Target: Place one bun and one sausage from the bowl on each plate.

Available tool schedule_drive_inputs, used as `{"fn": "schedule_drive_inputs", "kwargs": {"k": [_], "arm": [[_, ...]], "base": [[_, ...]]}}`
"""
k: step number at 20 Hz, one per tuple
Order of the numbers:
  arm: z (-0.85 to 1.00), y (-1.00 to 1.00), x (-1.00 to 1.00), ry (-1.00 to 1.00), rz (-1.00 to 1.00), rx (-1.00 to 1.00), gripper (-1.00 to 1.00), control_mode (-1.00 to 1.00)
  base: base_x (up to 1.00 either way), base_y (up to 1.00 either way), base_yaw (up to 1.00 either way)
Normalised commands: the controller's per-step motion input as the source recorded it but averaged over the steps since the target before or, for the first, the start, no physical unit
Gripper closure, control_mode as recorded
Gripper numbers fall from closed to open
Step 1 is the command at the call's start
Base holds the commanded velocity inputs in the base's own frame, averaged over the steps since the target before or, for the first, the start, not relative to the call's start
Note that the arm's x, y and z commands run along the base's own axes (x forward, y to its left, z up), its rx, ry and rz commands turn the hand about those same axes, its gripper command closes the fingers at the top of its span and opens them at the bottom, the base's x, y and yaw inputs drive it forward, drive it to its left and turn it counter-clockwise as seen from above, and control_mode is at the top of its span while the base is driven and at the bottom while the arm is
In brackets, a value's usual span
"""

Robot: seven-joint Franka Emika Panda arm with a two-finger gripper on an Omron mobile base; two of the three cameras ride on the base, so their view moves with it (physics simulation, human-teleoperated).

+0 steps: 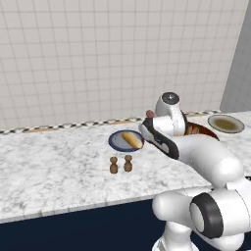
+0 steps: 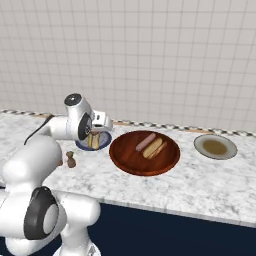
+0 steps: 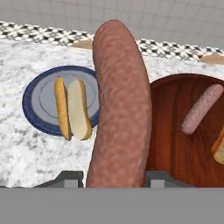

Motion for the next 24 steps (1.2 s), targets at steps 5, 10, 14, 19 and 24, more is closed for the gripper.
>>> {"fn": "schedule_drive_inputs", "kwargs": {"k": [5, 10, 14, 19, 24], "arm": [[-0.60, 1.00, 0.58, 0.19, 0.13, 0.09, 1.00, -1.00], [-0.67, 0.99, 0.55, 0.16, 0.03, -0.03, 1.00, -1.00], [-0.26, 0.25, 0.39, 0.14, 0.04, -0.13, 1.00, -1.00], [-0.51, 0.01, 0.64, 0.05, 0.03, -0.07, 1.00, -1.00], [-0.26, 0.01, 0.51, 0.00, 0.00, -0.01, -1.00, -1.00]], "base": [[0.00, 0.00, 0.00], [0.00, 0.00, 0.00], [0.00, 0.00, 0.00], [0.00, 0.00, 0.00], [0.00, 0.00, 0.00]]}}
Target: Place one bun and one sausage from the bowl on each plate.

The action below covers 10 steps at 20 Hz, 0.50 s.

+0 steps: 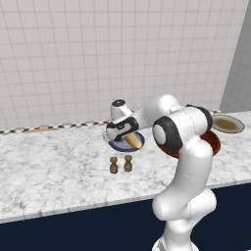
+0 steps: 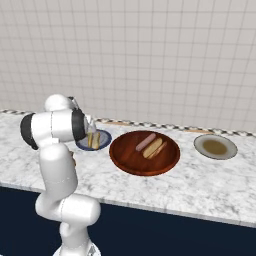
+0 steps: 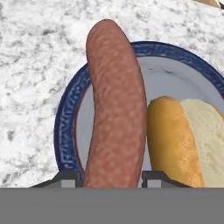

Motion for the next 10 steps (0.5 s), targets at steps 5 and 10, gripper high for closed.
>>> {"fn": "schedule_drive_inputs", "kwargs": {"k": [5, 10], "arm": [[0.00, -0.05, 0.00, 0.00, 0.00, 0.00, -1.00, -1.00], [0.43, -0.53, -0.41, -0.08, -0.02, 0.02, -1.00, -1.00]], "base": [[0.00, 0.00, 0.00], [0.00, 0.00, 0.00]]}}
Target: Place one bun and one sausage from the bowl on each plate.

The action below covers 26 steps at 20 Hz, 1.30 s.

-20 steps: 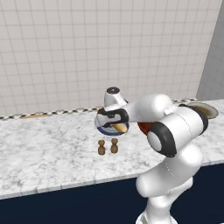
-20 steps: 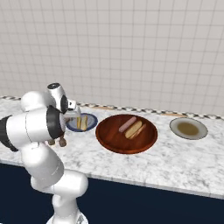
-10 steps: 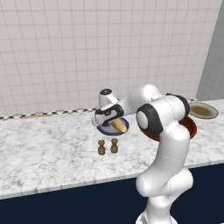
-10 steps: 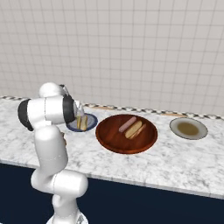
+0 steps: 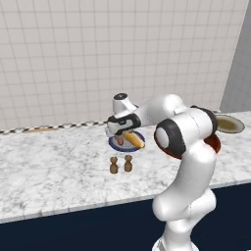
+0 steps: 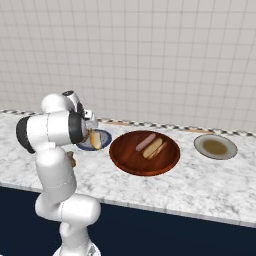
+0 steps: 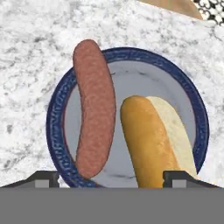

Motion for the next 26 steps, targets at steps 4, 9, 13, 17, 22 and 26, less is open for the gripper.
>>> {"fn": "schedule_drive_inputs", "kwargs": {"k": [4, 9, 13, 17, 22, 26], "arm": [[1.00, -0.92, -0.94, -0.29, -0.18, 0.13, -1.00, -1.00], [0.98, -1.00, -0.79, -0.08, -0.23, 0.14, -1.00, -1.00], [0.55, -1.00, -0.35, 0.00, -0.32, 0.11, -1.00, -1.00], [0.08, -1.00, -0.01, 0.01, -0.37, 0.09, -1.00, -1.00], [-0.55, -0.73, 0.14, -0.01, -0.08, -0.02, -1.00, -1.00], [-0.40, -0.26, 0.39, 0.00, -0.02, 0.00, -1.00, -1.00]], "base": [[0.00, 0.00, 0.00], [0.00, 0.00, 0.00], [0.00, 0.00, 0.00], [0.00, 0.00, 0.00], [0.00, 0.00, 0.00], [0.00, 0.00, 0.00]]}}
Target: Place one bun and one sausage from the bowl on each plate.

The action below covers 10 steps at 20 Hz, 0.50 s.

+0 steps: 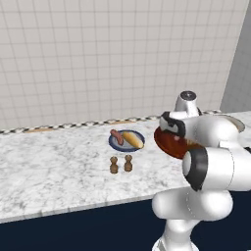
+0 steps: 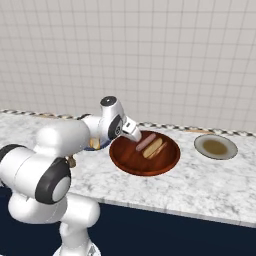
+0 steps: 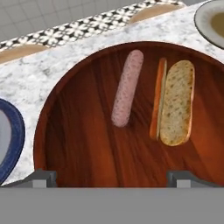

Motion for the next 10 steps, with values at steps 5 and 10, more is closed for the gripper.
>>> {"fn": "schedule_drive_inputs", "kwargs": {"k": [5, 10], "arm": [[-0.38, -0.05, 0.39, 0.00, -0.02, -0.01, -1.00, -1.00], [-0.32, -0.36, 0.10, 0.00, 0.00, 0.00, -1.00, -1.00]], "base": [[0.00, 0.00, 0.00], [0.00, 0.00, 0.00]]}}
